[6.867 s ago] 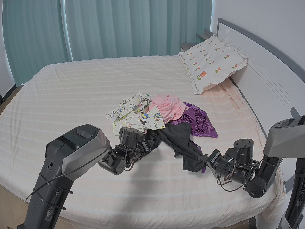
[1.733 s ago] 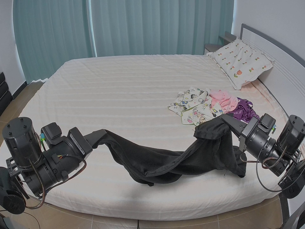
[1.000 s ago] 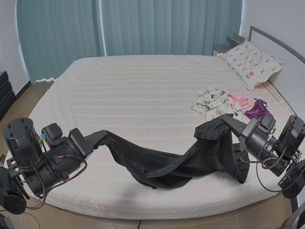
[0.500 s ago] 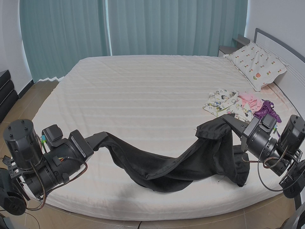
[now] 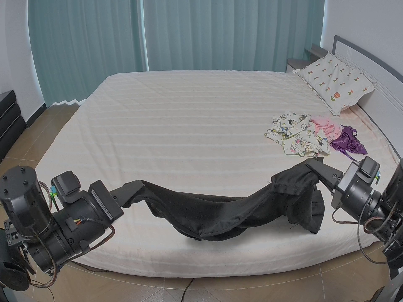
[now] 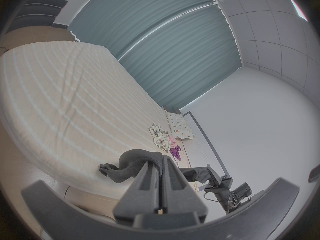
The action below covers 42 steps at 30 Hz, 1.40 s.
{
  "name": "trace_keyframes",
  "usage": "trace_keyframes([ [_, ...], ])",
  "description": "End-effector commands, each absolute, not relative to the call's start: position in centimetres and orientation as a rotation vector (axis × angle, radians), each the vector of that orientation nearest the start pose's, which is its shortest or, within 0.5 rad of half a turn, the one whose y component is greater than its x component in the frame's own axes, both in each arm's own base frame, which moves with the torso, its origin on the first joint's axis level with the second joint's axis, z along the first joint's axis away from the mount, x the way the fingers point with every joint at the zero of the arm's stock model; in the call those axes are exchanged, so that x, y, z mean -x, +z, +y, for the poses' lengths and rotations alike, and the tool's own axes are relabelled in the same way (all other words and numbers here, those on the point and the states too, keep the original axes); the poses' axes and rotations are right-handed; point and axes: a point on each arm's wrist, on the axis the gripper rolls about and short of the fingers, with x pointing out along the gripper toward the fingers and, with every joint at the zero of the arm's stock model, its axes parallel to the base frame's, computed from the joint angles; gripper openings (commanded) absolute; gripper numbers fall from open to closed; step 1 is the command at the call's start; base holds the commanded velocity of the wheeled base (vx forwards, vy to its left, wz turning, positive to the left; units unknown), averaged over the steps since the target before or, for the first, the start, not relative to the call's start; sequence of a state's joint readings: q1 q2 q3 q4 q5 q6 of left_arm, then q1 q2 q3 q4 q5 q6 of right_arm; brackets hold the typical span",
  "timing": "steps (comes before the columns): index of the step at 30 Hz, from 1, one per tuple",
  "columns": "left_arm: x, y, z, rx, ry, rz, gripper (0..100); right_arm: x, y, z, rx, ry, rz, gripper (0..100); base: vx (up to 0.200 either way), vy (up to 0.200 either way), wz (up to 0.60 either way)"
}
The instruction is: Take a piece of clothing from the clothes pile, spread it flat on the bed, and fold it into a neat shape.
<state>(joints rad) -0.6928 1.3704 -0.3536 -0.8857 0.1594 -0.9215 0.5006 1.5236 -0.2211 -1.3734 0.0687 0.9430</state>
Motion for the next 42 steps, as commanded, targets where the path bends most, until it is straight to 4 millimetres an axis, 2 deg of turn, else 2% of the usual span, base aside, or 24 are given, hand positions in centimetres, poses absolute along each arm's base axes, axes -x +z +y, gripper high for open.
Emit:
trace_keyframes([
  [1, -13.5, 18.9, -11.6, 0.871, -0.473, 0.284, 0, -14.2, 18.0, 7.8, -0.947, 0.562, 0.132, 0, -0.200, 0.000, 0.00],
  [6, -12.5, 20.0, -10.6, 0.875, -0.449, 0.197, 0, -11.2, 21.1, 6.2, -0.966, 0.588, 0.064, 0, -0.200, 0.000, 0.00],
  [7, -12.2, 20.4, -10.3, 0.879, -0.457, 0.172, 0, -10.1, 22.7, 5.6, -0.977, 0.609, 0.029, 0, -0.200, 0.000, 0.00],
  [8, -12.1, 20.6, -10.2, 0.882, -0.459, 0.165, 0, -9.9, 23.1, 5.5, -0.980, 0.613, 0.023, 0, -0.200, 0.000, 0.00],
  [9, -11.7, 21.3, -9.8, 0.896, -0.475, 0.131, 0, -8.7, 24.9, 4.9, -0.991, 0.637, -0.015, 0, 0.000, 0.000, 0.00],
  [11, -11.4, 22.3, -9.4, 0.908, -0.485, 0.084, 0, -7.7, 27.0, 4.3, -0.997, 0.655, -0.044, 0, 0.000, 0.000, 0.00],
  [15, -11.3, 24.3, -8.9, 0.924, -0.471, 0.012, 0, -7.3, 30.5, 4.0, -1.010, 0.655, -0.088, 0, 0.000, 0.000, 0.00],
  [17, -11.5, 25.8, -8.7, 0.930, -0.459, -0.026, 0, -7.8, 32.6, 4.0, -1.056, 0.672, -0.123, 0, 0.000, 0.000, 0.00],
  [19, -11.9, 27.2, -8.5, 0.937, -0.441, -0.057, 0, -9.1, 34.9, 4.4, -1.090, 0.668, -0.154, 0, 0.000, 0.000, 0.00],
  [21, -12.2, 27.7, -8.5, 0.930, -0.419, -0.054, 0, -11.5, 35.7, 5.0, -1.085, 0.627, -0.152, 0, 0.000, 0.000, 0.00],
  [22, -12.3, 27.7, -8.5, 0.928, -0.416, -0.051, 0, -11.7, 35.7, 5.1, -1.084, 0.621, -0.149, 0, 0.000, 0.000, 0.00],
  [23, -12.5, 27.5, -8.6, 0.915, -0.405, -0.023, 0, -14.3, 35.5, 5.6, -1.072, 0.574, -0.120, 0, 0.000, 0.000, 0.00],
  [28, -15.1, 25.2, -9.8, 0.863, -0.328, 0.076, 0, -21.9, 33.3, 6.1, -1.044, 0.444, -0.022, 0, 0.000, 0.000, 0.00],
  [31, -16.9, 23.7, -10.6, 0.838, -0.283, 0.137, 0, -25.5, 31.4, 6.1, -1.031, 0.381, 0.033, 0, 0.000, 0.000, 0.00],
  [37, -20.3, 21.0, -11.5, 0.805, -0.233, 0.253, 0, -30.1, 28.2, 6.9, -1.020, 0.363, 0.054, 0, 0.000, 0.000, 0.00],
  [42, -23.8, 19.6, -11.7, 0.791, -0.156, 0.287, 0, -32.4, 26.6, 7.5, -0.999, 0.375, 0.058, 0, 0.160, 0.000, 0.00],
])
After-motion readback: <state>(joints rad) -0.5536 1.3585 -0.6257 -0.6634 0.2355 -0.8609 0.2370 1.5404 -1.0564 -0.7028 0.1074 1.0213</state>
